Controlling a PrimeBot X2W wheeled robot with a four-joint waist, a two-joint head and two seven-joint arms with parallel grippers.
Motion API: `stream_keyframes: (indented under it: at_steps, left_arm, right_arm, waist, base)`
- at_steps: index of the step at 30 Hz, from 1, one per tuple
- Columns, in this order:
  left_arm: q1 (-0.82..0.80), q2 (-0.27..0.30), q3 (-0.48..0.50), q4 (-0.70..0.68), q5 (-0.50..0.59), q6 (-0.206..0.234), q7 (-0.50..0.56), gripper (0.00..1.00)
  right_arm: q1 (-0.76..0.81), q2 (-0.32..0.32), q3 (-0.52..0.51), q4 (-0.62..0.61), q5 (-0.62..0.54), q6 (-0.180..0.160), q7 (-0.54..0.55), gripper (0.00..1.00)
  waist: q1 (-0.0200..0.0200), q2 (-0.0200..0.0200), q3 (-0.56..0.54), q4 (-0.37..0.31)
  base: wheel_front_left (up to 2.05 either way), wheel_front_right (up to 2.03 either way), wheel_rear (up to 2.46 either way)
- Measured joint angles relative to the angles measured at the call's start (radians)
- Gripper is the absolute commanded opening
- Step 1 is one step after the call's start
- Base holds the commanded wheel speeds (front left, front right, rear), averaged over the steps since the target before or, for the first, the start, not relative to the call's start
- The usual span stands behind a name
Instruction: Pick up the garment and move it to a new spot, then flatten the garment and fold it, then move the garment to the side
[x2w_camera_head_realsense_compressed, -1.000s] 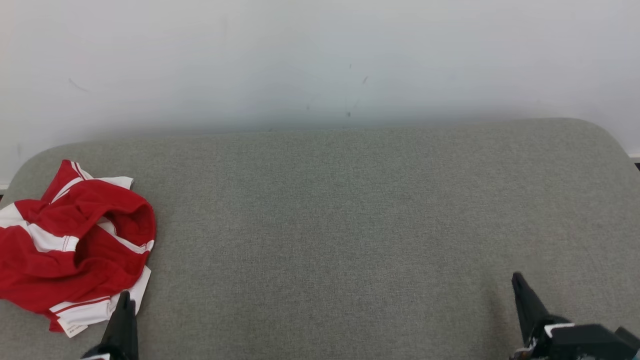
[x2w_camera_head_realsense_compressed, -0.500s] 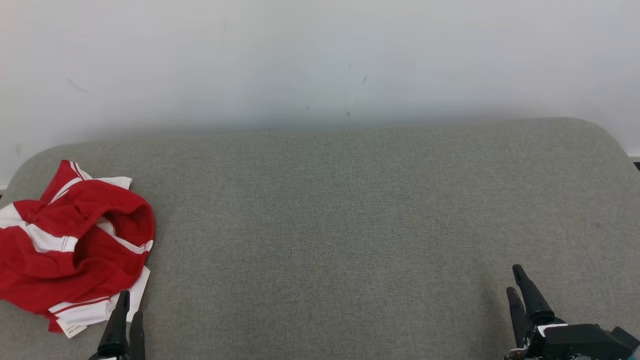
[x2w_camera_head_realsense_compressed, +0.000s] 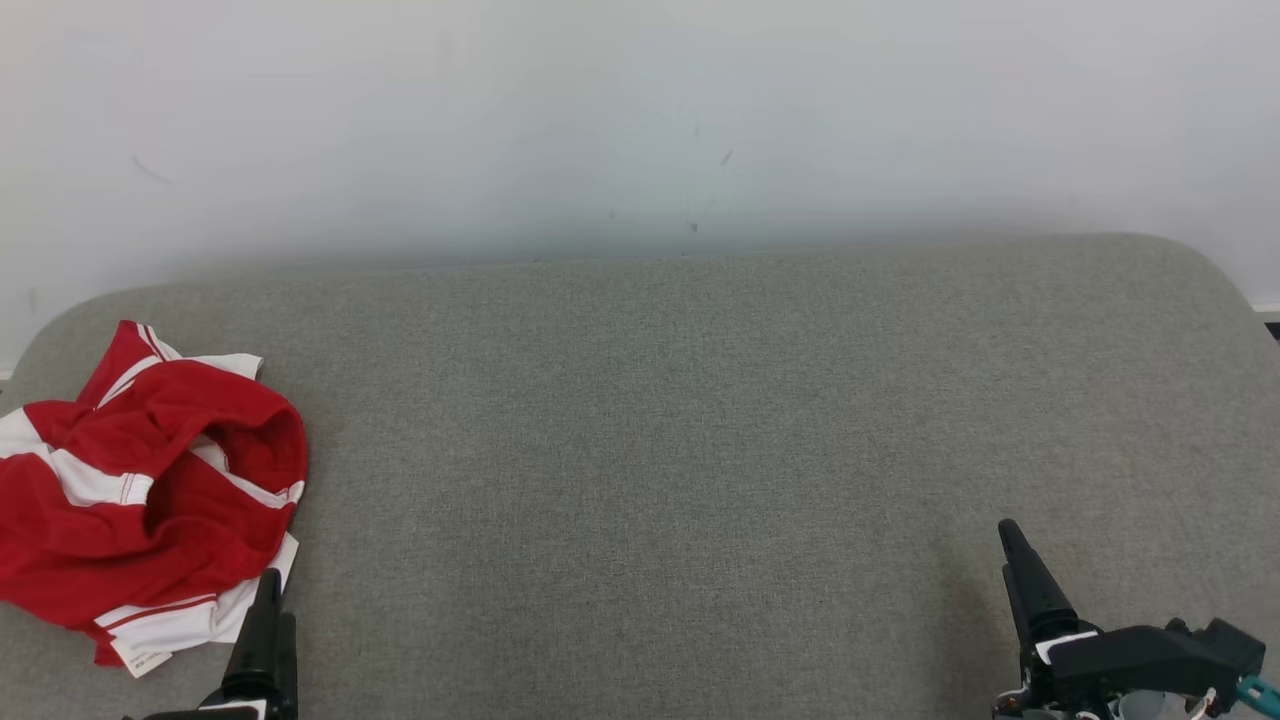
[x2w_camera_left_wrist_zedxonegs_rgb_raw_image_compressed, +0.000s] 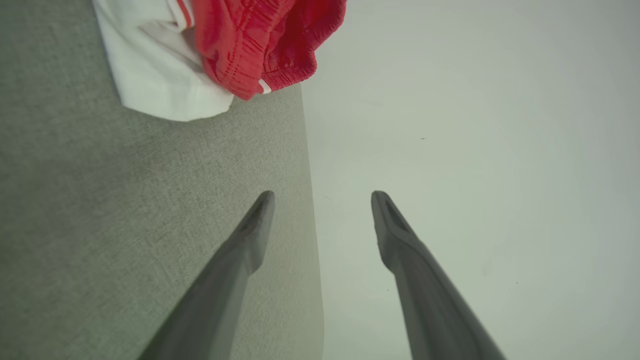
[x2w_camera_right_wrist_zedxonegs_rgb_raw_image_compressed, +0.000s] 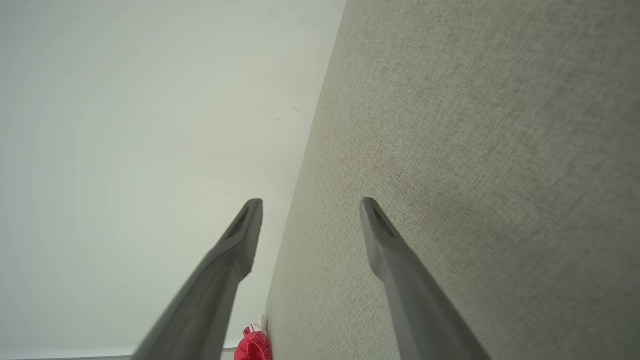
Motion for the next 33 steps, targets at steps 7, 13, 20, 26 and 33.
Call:
stream_keyframes:
  at_steps: [7,13,20,26,33]
  left_arm:
    - [-0.016,0.013,-0.031,0.017,0.094,0.027,-0.025,1.0]
    - [-0.021,0.023,-0.056,0.027,0.18,0.06,-0.047,1.0]
    - [-0.04,0.036,-0.078,0.033,0.28,0.089,-0.066,1.0]
    - [-0.046,0.041,-0.105,0.04,0.368,0.108,-0.086,1.0]
    - [-0.059,0.062,-0.138,0.049,0.507,0.136,-0.107,1.0]
  right_arm:
    - [-0.023,-0.02,0.045,0.007,-0.098,-0.03,-0.025,1.0]
    - [-0.036,-0.039,0.075,0.014,-0.184,-0.056,-0.048,1.0]
    - [-0.055,-0.059,0.113,0.026,-0.281,-0.074,-0.066,1.0]
    - [-0.063,-0.073,0.151,0.032,-0.369,-0.092,-0.089,1.0]
    - [-0.08,-0.085,0.181,0.046,-0.479,-0.115,-0.113,1.0]
  waist:
    - [0.0,0.0,-0.001,-0.002]
    - [0.0,-0.0001,-0.002,-0.002]
    - [0.0,0.0,-0.003,-0.002]
    - [0.0,0.0,-0.004,-0.002]
    - [0.0,0.0,-0.005,-0.001]
  base:
    - [0.0,0.0,0.0]
    - [0.0,0.0,0.0]
    - [0.0,0.0,0.0]
    - [0.0,0.0,0.0]
    - [0.0,0.0,0.0]
